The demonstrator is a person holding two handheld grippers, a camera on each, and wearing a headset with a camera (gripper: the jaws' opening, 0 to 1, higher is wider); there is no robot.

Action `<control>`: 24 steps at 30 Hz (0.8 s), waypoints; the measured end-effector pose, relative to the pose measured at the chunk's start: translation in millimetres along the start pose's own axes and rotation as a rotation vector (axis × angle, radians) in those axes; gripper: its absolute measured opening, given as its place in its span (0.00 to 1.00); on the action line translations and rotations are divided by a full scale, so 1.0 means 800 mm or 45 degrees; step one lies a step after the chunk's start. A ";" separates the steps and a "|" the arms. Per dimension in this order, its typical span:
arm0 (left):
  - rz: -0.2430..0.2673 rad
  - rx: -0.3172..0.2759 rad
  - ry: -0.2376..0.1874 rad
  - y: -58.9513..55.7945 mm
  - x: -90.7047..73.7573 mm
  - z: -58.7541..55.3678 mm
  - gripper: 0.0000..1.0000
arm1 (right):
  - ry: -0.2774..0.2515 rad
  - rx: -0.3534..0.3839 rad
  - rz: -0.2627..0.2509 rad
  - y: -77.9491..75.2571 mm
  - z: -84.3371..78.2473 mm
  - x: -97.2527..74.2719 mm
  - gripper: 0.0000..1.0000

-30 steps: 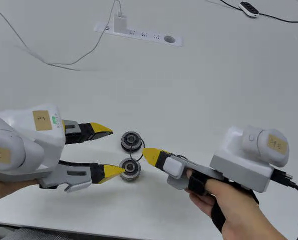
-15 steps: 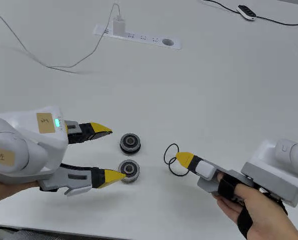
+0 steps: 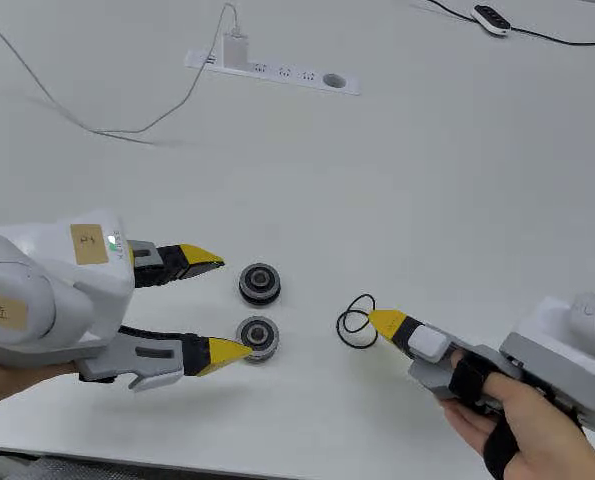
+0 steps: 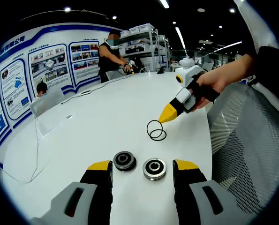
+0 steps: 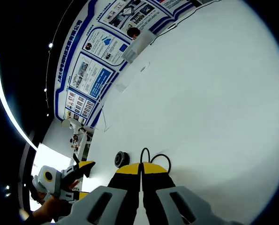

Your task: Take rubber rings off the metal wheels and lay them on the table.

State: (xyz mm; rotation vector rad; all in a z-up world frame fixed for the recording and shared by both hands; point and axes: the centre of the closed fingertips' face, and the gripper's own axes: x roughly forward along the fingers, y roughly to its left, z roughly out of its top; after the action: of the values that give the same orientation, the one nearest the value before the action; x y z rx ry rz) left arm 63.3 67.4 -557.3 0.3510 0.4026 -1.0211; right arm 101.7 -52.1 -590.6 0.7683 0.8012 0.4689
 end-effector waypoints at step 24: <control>-0.016 -0.013 0.009 -0.006 0.001 -0.005 0.53 | 0.030 -0.107 -0.213 -0.045 -0.007 -0.008 0.07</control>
State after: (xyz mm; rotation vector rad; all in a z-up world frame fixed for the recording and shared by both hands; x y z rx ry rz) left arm 59.1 66.4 -561.2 0.3437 0.4170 -1.0302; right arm 96.8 -76.5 -617.6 0.6133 0.8545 0.3596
